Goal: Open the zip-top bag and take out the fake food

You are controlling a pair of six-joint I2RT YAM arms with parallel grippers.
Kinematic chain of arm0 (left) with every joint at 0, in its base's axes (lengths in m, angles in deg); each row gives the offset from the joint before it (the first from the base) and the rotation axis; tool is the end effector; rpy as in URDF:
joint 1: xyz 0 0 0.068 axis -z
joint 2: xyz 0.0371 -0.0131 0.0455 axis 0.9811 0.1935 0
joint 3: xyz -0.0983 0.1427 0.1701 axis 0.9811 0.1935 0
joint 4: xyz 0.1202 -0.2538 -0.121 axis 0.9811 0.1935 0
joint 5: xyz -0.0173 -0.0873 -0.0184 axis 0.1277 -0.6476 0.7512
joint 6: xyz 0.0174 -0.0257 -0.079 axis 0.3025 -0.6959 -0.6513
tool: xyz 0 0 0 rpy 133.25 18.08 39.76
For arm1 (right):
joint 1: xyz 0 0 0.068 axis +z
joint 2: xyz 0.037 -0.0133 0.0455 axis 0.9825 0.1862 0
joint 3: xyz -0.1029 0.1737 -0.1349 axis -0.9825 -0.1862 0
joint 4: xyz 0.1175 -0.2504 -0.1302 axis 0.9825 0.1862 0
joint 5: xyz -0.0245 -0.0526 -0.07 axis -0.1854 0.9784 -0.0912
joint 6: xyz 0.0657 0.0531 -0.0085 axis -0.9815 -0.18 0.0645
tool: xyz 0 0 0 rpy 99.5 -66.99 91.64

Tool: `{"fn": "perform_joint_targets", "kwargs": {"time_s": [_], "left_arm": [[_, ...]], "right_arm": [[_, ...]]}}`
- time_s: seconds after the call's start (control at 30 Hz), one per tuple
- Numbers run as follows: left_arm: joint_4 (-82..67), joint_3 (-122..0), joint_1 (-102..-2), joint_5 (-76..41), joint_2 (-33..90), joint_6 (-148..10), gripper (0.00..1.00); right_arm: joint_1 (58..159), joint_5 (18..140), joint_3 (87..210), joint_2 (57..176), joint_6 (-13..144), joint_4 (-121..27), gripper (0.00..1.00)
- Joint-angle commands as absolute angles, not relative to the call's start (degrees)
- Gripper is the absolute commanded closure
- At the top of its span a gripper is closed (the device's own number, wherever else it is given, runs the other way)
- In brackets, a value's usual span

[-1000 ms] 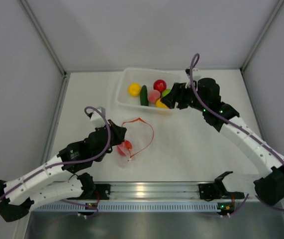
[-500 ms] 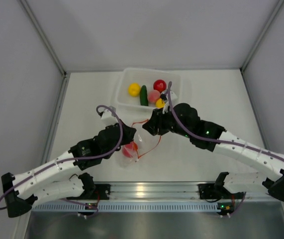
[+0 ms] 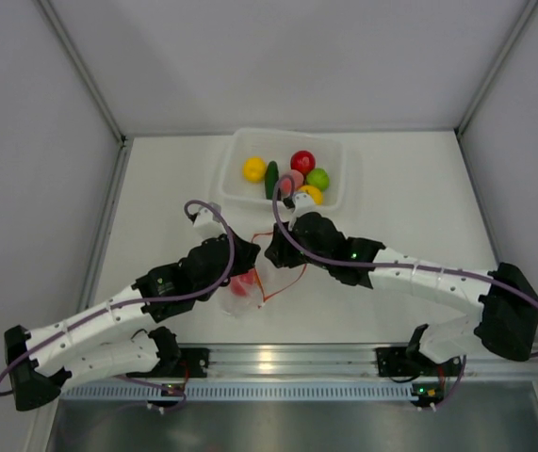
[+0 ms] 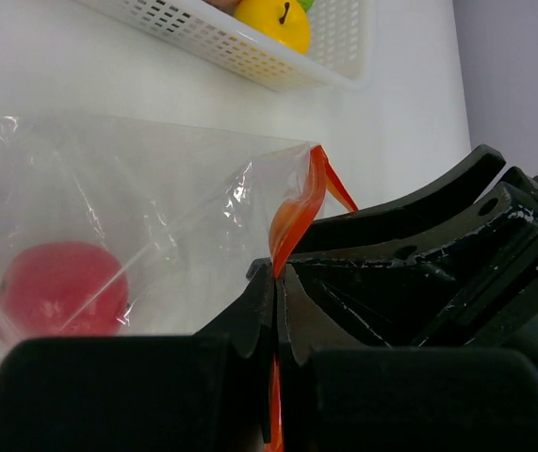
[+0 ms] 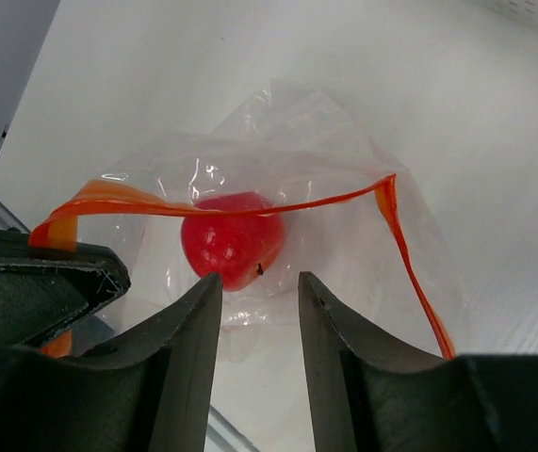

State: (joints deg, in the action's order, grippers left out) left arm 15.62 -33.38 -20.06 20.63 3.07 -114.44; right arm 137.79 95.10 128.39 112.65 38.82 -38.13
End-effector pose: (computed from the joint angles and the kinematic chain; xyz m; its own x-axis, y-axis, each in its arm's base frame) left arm 0.1824 -0.2290 0.2627 -0.5532 -0.4839 -0.6781 0.0859 0.7765 -0.6243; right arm 0.2125 0.3254 0.2121 -0.6526 -0.0159 -0.7575 -0.4952 0.7656 0.4106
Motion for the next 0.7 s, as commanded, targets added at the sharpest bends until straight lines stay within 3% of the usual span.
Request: {"fn": "perform_joint_targets", "kwargs": {"time_s": [0.0,0.2,0.67], "left_arm": [[12.56,-33.12,-20.22,20.29,2.82,-115.06,1.0],[11.59,-33.21,-20.22,19.32,2.47,-115.67,1.0],[12.03,-28.2,-20.22,23.37,-5.27,-116.46,1.0]], "right_arm": [[139.91,97.88,129.62,114.05,37.54,-44.68,0.62],[141.32,100.08,128.48,118.09,34.11,-50.47,0.73],[144.13,102.01,128.82,128.2,30.76,-62.09,0.75]]}}
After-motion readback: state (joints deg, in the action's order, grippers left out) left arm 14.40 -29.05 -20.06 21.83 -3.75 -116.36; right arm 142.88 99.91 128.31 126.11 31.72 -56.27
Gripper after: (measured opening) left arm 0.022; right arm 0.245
